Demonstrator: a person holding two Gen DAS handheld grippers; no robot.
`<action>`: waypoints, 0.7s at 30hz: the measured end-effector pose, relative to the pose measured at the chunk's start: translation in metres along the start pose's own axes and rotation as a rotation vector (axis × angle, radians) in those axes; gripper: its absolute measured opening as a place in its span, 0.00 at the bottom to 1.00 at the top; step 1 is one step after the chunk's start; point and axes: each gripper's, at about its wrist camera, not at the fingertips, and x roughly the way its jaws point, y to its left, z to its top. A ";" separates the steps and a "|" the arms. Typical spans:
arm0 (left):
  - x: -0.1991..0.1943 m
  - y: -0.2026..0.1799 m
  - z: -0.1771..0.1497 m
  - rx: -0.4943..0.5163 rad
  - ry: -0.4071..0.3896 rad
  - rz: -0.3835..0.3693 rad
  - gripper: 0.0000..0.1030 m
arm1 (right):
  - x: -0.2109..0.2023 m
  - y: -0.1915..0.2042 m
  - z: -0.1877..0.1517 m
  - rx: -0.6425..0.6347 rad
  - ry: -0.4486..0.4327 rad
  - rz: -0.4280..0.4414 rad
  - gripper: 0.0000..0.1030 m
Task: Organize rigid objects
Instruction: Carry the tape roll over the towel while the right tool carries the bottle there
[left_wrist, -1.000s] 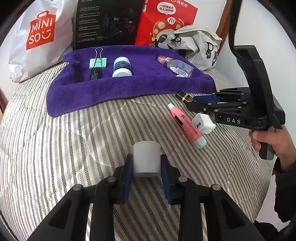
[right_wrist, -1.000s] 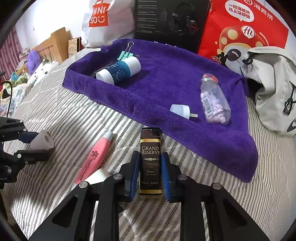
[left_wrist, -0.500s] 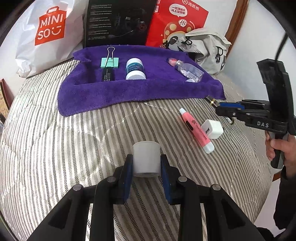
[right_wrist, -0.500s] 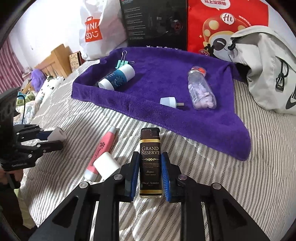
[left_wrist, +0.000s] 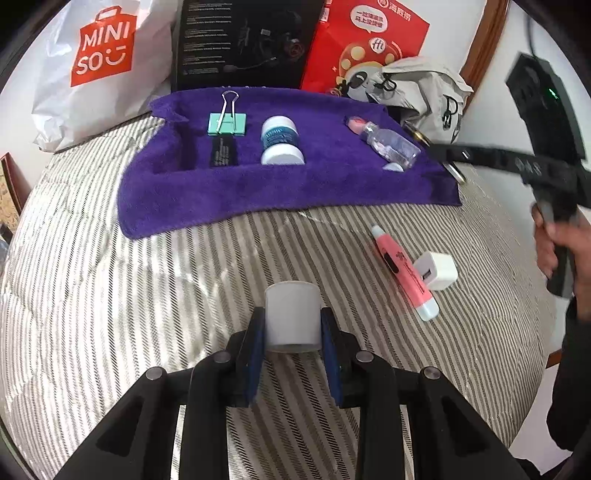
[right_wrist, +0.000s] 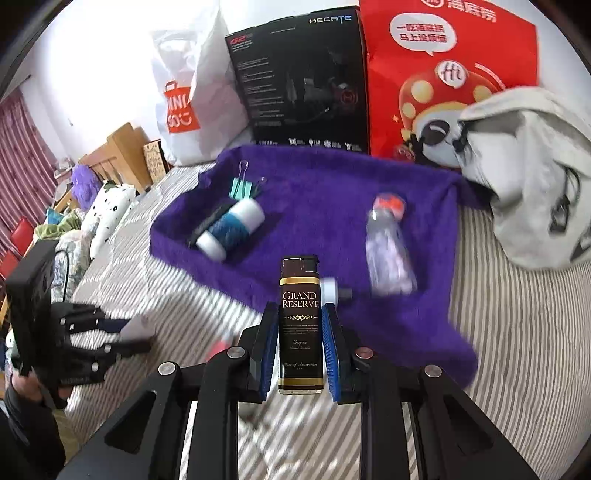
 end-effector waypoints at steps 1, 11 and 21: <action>-0.002 0.002 0.002 -0.002 -0.005 0.002 0.27 | 0.003 -0.002 0.010 0.000 -0.016 0.002 0.23; -0.019 0.023 0.047 0.003 -0.064 0.036 0.27 | 0.060 -0.015 0.069 -0.013 0.020 -0.008 0.23; -0.025 0.045 0.079 -0.018 -0.116 0.049 0.27 | 0.110 -0.019 0.093 -0.026 0.078 -0.092 0.23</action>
